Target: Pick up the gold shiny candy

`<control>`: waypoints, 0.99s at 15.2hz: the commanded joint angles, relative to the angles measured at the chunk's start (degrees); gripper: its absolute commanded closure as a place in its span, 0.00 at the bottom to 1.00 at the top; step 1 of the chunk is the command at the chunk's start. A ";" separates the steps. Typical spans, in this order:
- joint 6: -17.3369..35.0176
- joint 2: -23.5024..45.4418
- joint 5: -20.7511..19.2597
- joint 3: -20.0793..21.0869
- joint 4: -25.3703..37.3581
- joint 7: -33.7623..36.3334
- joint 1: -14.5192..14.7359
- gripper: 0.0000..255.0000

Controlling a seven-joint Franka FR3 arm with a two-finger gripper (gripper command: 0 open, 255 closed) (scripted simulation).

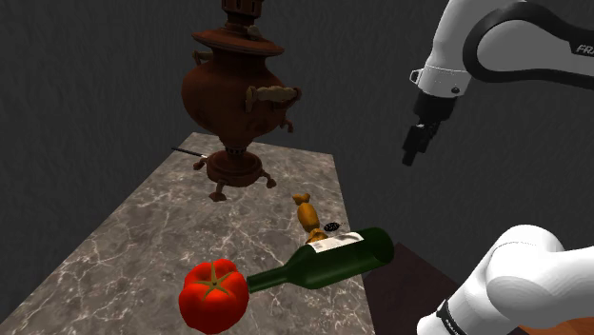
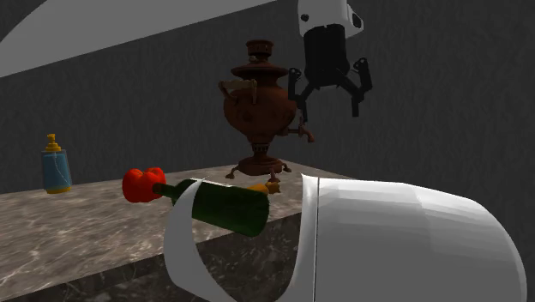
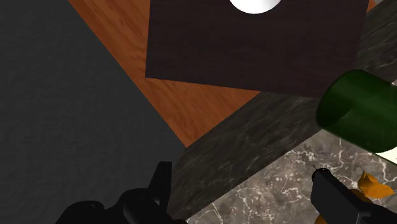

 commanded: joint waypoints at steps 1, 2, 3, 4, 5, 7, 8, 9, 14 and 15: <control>0.00 0.00 0.00 0.00 0.00 0.00 0.00 0.00; 1.36 0.36 0.87 1.04 -0.98 1.86 0.10 0.00; 2.76 0.83 1.74 2.11 -1.89 3.69 0.19 0.00; 4.19 1.39 2.59 3.19 -2.71 5.51 0.27 0.00; 5.65 2.06 3.41 4.25 -3.45 7.33 0.38 0.00; 8.67 3.72 4.97 6.41 -4.66 10.94 0.58 0.00; 10.21 4.70 5.70 7.51 -5.14 12.72 0.65 0.00; 11.78 5.79 6.39 8.60 -5.52 14.51 0.72 0.00; 19.82 12.71 9.00 14.08 -6.05 23.41 0.74 0.00; 21.43 14.37 9.30 15.16 -5.88 25.22 0.66 0.00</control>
